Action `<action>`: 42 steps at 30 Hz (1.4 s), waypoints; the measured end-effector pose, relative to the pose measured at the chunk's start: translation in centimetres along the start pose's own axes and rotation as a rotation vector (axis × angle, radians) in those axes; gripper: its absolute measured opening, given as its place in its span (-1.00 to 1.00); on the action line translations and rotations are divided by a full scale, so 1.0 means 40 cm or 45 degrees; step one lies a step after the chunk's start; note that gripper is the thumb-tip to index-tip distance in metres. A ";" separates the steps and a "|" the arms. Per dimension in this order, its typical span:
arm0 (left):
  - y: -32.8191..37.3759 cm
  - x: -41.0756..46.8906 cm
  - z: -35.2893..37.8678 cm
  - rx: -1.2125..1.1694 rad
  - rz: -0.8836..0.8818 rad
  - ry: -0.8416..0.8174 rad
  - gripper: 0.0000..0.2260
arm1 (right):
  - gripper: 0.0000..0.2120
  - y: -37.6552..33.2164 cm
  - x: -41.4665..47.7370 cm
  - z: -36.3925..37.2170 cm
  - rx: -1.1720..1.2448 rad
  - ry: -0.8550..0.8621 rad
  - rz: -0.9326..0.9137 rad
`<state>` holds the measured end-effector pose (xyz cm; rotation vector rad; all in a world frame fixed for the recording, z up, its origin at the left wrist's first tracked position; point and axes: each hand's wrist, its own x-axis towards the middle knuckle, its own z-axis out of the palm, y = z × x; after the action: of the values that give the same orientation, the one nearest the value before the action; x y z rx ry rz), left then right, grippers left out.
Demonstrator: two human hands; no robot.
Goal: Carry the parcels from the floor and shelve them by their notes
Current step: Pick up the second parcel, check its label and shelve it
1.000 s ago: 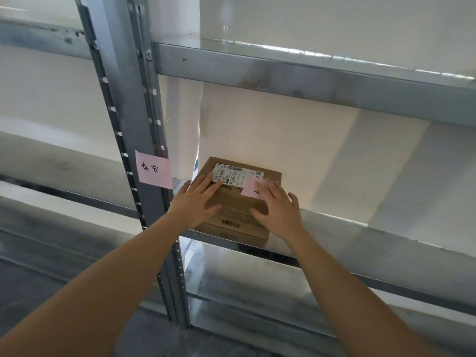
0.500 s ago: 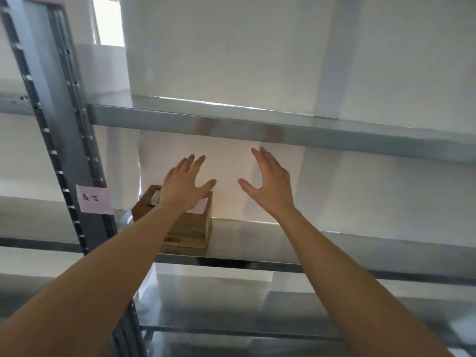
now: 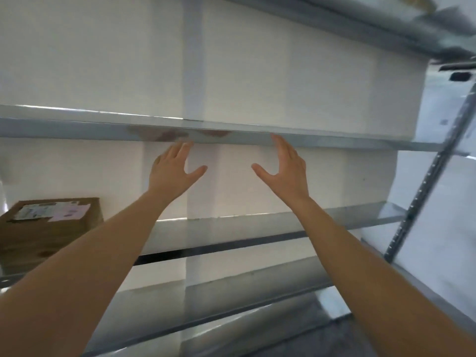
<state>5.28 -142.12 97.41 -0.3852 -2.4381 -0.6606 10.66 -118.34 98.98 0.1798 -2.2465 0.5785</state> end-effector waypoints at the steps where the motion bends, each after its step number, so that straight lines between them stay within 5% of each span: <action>1: 0.045 0.008 0.021 -0.027 0.029 -0.007 -0.38 | -0.29 0.035 -0.010 -0.039 -0.027 0.027 0.018; 27: 1.196 0.352 0.929 -0.516 1.018 -0.438 -0.36 | -0.31 1.017 -0.124 -0.652 -0.904 0.354 0.740; 42: 1.873 0.247 1.410 -0.768 1.269 -0.743 -0.36 | -0.30 1.560 -0.342 -0.977 -1.125 0.345 1.193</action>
<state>2.20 -48.11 90.89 -2.0843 -2.0278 -0.8494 26.97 -45.79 89.91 -1.3473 -2.0055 -0.0050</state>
